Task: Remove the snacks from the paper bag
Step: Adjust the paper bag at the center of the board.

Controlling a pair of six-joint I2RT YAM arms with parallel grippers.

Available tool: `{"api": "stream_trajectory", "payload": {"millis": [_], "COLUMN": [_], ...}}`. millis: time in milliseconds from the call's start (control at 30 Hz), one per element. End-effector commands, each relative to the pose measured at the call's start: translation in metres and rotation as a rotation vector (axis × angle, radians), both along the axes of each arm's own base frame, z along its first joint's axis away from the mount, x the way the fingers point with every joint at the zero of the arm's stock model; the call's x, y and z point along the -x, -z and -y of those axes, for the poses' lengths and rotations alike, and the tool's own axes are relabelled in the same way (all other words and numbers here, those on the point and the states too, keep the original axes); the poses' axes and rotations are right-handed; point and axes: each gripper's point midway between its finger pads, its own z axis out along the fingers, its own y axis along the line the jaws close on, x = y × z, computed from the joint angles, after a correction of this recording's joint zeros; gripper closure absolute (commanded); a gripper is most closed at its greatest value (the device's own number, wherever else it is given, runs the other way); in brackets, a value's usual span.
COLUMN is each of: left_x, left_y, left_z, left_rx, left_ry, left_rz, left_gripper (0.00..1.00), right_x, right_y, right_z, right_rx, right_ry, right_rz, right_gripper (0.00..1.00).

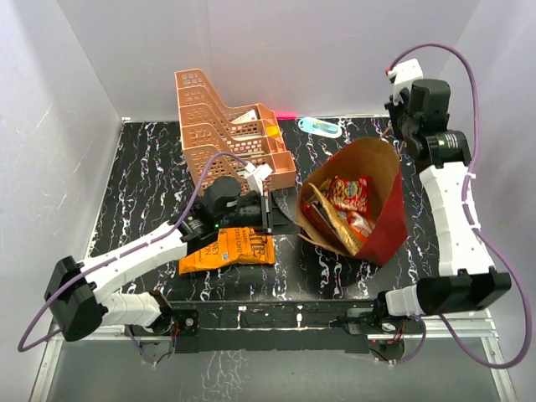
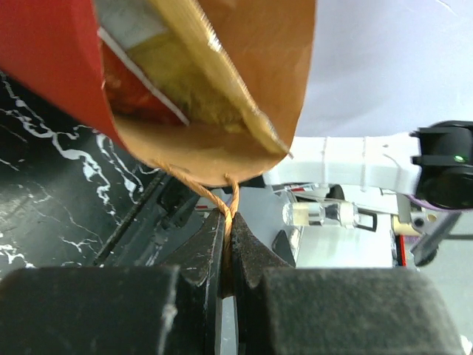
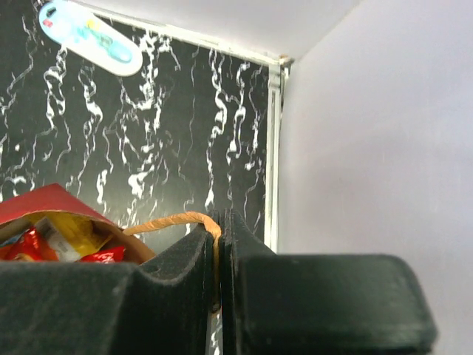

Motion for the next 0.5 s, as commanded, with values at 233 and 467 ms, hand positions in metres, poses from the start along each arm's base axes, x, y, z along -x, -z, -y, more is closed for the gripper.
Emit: {"api": "stream_trajectory", "payload": {"millis": [233,467], "left_x": [-0.046,-0.031], "left_y": [0.038,0.096], "left_z": [0.026,-0.001], "left_rx": [-0.133,-0.282], "left_ry": [-0.116,-0.15], "left_rz": [-0.037,-0.127], "left_gripper": [1.0,0.92], "right_x": [-0.004,0.039], "right_y": [-0.094,-0.049], "right_z": [-0.027,-0.066], "right_rx": [-0.005,-0.142], "right_ry": [-0.199,-0.386], "right_rz": [0.384,0.388], "right_gripper": [0.92,0.92]}}
